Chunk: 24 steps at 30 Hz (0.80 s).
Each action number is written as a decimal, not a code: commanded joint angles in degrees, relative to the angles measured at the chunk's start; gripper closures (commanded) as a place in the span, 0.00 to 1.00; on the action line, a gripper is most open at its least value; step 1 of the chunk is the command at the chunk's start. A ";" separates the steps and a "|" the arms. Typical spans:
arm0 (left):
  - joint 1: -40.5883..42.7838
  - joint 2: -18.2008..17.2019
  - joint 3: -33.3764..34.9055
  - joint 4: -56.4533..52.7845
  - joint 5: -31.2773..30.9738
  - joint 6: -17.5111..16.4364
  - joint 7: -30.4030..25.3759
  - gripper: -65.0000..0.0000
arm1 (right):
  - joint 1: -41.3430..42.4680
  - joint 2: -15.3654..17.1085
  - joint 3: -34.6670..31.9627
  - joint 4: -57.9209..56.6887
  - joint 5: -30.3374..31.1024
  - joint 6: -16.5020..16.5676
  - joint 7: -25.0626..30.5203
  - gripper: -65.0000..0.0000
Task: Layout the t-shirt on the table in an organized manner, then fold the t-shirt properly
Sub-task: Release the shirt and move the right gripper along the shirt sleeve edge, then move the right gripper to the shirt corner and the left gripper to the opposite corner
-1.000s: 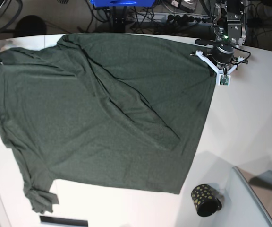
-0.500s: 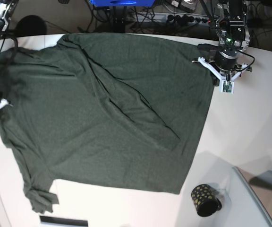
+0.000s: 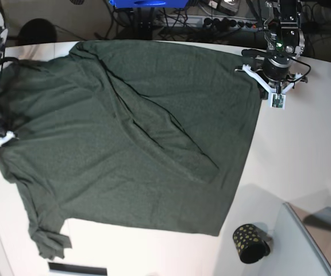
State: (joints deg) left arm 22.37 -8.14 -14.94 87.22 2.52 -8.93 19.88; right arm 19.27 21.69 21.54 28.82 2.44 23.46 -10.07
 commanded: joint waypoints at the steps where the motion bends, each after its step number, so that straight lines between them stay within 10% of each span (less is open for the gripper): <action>1: 0.00 -0.52 -0.23 1.00 -0.19 0.36 -1.37 1.00 | 1.79 0.68 -0.31 -1.70 -0.46 -0.03 1.67 1.00; 12: 0.62 -0.52 -0.23 1.35 -0.19 0.45 -1.37 1.00 | 6.27 0.77 0.83 -6.71 -4.77 -0.03 12.22 1.00; 16: 0.62 -0.52 -0.58 1.53 -0.28 0.45 -1.37 1.00 | -1.03 0.15 12.61 8.85 -4.68 0.32 9.41 0.97; 21: 0.62 -0.17 -7.43 1.53 -0.55 0.36 -1.37 1.00 | -15.09 -7.85 28.97 38.13 4.29 2.16 -13.54 0.48; 24: 0.62 -0.34 -9.72 1.53 -0.55 0.27 -1.37 1.00 | -24.32 -11.54 34.33 49.29 17.83 11.48 -24.70 0.23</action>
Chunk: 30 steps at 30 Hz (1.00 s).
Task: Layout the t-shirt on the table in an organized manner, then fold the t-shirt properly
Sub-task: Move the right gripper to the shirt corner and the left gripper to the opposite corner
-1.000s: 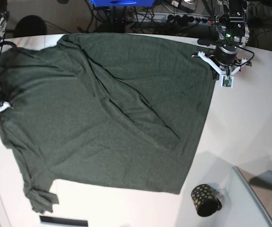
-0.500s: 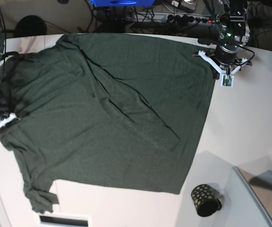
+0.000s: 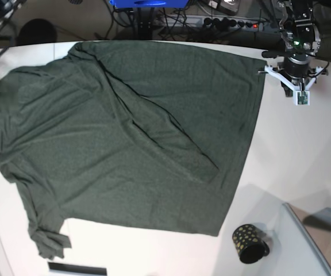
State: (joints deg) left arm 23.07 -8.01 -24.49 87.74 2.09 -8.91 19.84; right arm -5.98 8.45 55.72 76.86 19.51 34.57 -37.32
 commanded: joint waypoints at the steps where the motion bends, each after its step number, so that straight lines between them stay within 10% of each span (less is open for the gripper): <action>1: -0.08 -0.47 -0.78 1.09 -0.11 0.25 -1.33 1.00 | -2.07 0.30 1.46 3.18 5.77 3.81 0.53 0.22; 5: -0.08 -0.65 -2.37 1.00 -0.11 -0.63 -1.33 1.00 | -9.10 -3.83 1.73 6.09 14.91 5.43 -3.16 0.22; 12: -0.26 -0.30 -4.74 0.83 -0.11 -6.17 -1.33 1.00 | -10.77 -5.68 1.46 2.66 14.65 5.43 -3.16 0.42; 30: -0.08 -0.47 -4.74 0.56 -0.11 -6.17 -1.33 1.00 | -9.71 -6.21 1.55 -3.59 7.26 5.43 -2.99 0.43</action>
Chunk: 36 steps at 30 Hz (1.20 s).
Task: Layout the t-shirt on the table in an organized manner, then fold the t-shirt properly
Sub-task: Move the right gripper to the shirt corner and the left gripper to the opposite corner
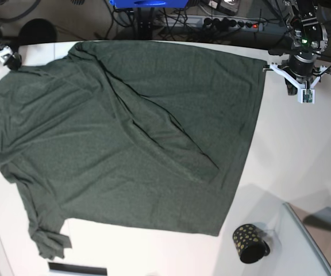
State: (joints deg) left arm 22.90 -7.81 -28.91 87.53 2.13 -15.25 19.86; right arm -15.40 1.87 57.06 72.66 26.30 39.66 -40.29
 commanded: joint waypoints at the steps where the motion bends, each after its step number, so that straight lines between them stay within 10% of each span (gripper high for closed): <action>1: 0.09 -0.67 -0.32 0.78 -0.15 0.17 -1.35 1.00 | 0.67 0.29 0.31 -0.62 0.38 0.34 -0.01 0.43; 30: 0.18 -0.67 -0.32 0.69 -0.24 0.17 -1.35 1.00 | 2.52 1.52 -0.05 -7.04 0.20 0.34 1.39 0.65; 36: 0.97 -0.49 -0.32 0.69 -0.24 0.17 -1.35 1.00 | 2.52 1.60 -0.05 -6.86 0.20 0.34 -0.10 1.00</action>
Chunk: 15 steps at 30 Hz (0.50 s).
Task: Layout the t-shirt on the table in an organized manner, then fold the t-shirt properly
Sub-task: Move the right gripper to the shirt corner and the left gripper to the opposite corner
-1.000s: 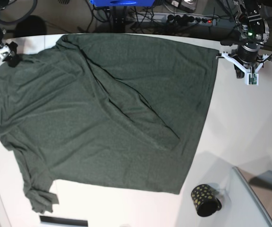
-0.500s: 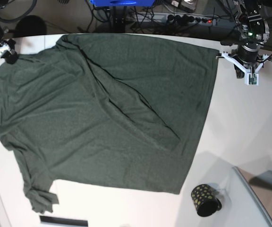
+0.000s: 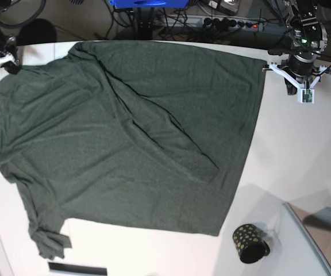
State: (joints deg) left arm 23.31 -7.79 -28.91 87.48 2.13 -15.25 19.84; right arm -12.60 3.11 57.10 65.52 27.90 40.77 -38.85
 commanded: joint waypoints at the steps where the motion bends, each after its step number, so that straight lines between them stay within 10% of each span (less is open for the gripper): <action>1: 0.82 -0.52 -0.32 0.74 -0.42 0.17 -1.33 1.00 | -0.45 0.36 -0.09 0.55 -1.31 -0.77 -2.16 1.00; 8: 3.37 -2.10 -2.00 0.74 -11.49 0.17 -1.33 1.00 | -2.12 0.01 0.09 6.26 -1.04 -0.77 -3.30 0.97; 15: 3.55 -2.27 -2.00 0.74 -9.74 0.17 -1.33 1.00 | -1.95 0.01 0.53 6.62 -0.87 -0.77 -6.12 0.45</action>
State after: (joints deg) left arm 26.61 -9.23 -30.55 87.37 -7.57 -15.42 19.88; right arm -14.09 2.52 57.28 71.64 28.10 40.12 -44.58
